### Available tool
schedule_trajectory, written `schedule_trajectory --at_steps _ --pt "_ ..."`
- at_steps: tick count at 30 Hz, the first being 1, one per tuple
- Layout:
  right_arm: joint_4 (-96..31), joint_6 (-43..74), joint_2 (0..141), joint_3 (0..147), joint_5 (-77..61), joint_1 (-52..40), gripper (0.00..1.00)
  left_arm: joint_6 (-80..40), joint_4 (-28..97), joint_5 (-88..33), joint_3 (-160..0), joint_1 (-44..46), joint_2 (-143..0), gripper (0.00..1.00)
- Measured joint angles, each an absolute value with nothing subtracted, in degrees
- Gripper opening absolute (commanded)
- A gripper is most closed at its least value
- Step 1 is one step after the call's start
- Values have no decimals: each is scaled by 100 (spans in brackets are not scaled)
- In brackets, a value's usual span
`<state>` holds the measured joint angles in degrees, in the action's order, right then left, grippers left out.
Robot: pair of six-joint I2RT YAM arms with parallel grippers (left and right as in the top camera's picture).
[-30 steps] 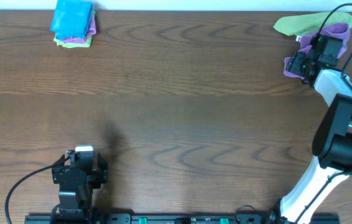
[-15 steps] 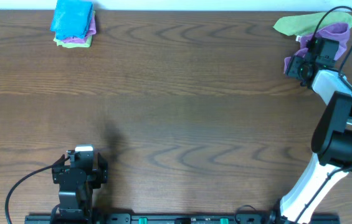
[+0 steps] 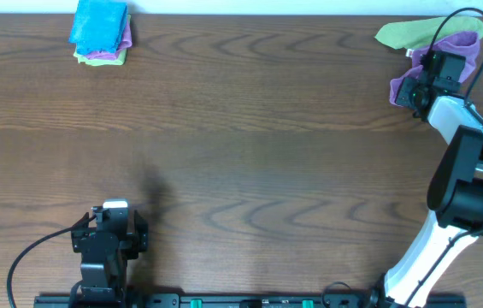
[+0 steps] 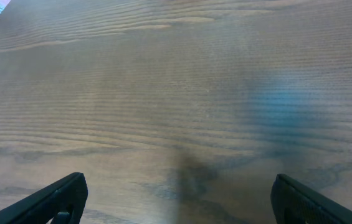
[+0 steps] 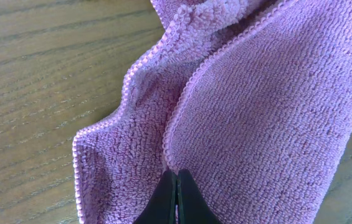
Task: Fold the cloth
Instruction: 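Close the right gripper on the purple cloth edge, then lift the purple cloth and drag it left toward table center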
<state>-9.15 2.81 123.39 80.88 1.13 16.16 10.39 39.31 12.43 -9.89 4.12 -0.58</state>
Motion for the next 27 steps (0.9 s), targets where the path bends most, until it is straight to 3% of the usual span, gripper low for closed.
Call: schedule_trajectory --at_steps 9,19,27 --pt "-2283 344 12291 8855 108 1551 1 1039 3929 1243 -989 412 -58 95" --pt "-3835 156 11006 10217 113 1470 1 1039 3931 1243 -989 412 -58 95" --pt "-4060 -32 9933 10355 -132 283 1 1039 3931 1243 -989 412 -58 95"
